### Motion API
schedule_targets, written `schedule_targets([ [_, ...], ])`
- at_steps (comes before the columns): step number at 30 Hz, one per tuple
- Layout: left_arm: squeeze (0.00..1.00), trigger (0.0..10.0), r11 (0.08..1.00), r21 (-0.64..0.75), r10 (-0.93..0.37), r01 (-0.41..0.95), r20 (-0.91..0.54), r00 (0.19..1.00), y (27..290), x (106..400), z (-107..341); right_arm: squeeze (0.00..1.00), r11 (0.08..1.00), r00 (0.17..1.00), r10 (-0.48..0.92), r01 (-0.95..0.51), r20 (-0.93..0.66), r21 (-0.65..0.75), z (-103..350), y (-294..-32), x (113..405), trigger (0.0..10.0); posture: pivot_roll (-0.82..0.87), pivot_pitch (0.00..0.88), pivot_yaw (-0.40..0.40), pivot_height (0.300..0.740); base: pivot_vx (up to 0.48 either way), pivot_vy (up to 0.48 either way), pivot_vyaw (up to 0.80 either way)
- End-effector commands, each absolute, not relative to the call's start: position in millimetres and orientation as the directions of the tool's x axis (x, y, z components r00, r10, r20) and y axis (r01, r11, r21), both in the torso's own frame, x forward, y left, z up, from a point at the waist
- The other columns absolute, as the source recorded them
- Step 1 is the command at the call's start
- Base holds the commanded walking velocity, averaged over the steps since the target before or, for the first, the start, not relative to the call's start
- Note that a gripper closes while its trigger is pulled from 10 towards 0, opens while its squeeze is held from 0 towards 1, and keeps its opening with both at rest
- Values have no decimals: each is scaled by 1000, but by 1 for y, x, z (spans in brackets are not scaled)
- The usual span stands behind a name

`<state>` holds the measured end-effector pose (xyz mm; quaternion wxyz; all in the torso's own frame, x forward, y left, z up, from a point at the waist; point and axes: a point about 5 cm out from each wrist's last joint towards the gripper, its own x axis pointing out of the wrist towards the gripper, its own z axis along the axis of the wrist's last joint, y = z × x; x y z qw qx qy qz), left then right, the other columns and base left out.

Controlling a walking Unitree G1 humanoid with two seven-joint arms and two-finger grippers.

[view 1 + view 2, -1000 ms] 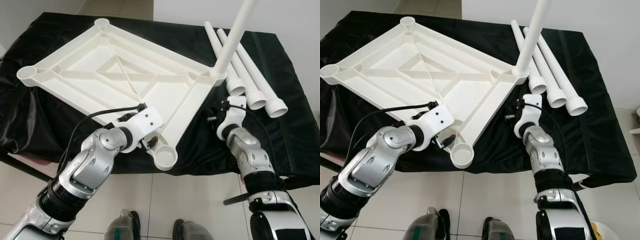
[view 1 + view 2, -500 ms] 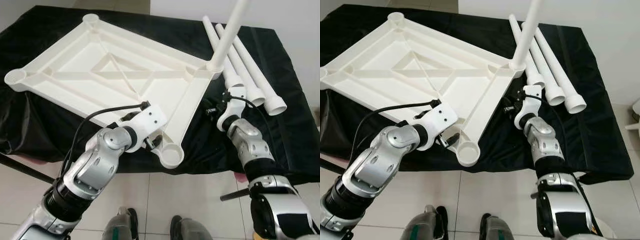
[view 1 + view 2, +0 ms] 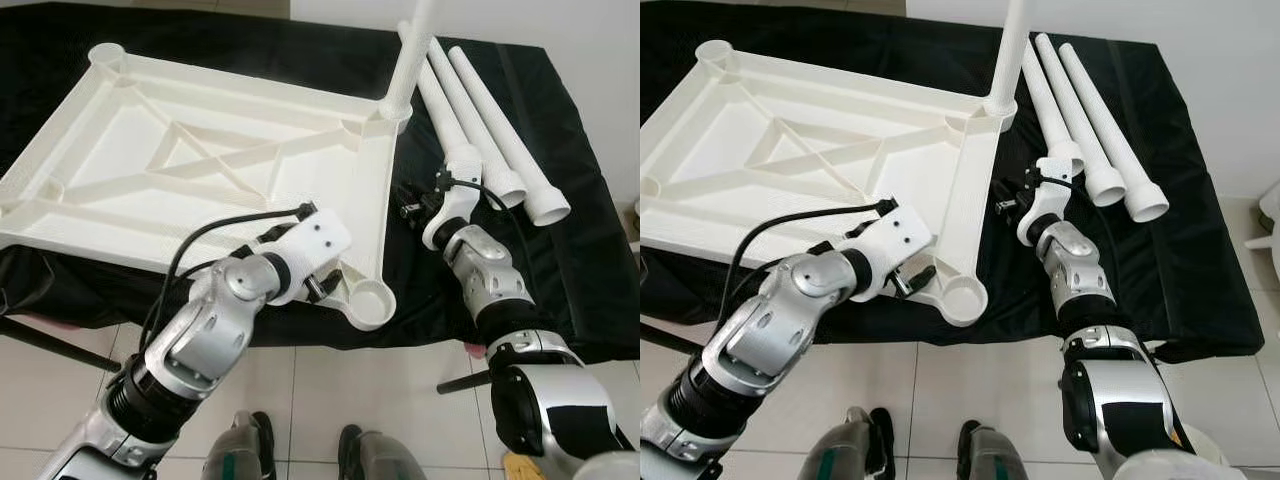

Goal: Building children table

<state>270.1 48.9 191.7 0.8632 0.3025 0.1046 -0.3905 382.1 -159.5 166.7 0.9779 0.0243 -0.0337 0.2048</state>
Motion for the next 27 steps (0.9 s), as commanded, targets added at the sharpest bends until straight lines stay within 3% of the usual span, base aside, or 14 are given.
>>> schedule_targets([
  [1,0,10000,431,355,-647,830,-520,558,33,259,164,0,892,888,448,-451,103,16,171,-144,383,10000,22,212,-16,740,0,0,0],
  [4,0,10000,449,358,-650,819,-498,574,30,261,166,0,910,904,409,-414,126,15,172,-152,382,10000,18,211,-15,740,0,0,0],
  [11,0,10000,607,388,-624,693,-306,719,28,286,193,0,975,937,212,-223,278,6,189,-179,374,10000,7,200,-9,740,0,0,0],
  [27,0,10000,712,434,-575,553,-91,813,51,317,240,0,981,908,173,-193,380,13,202,-178,354,10000,0,167,-10,740,0,0,0],
])
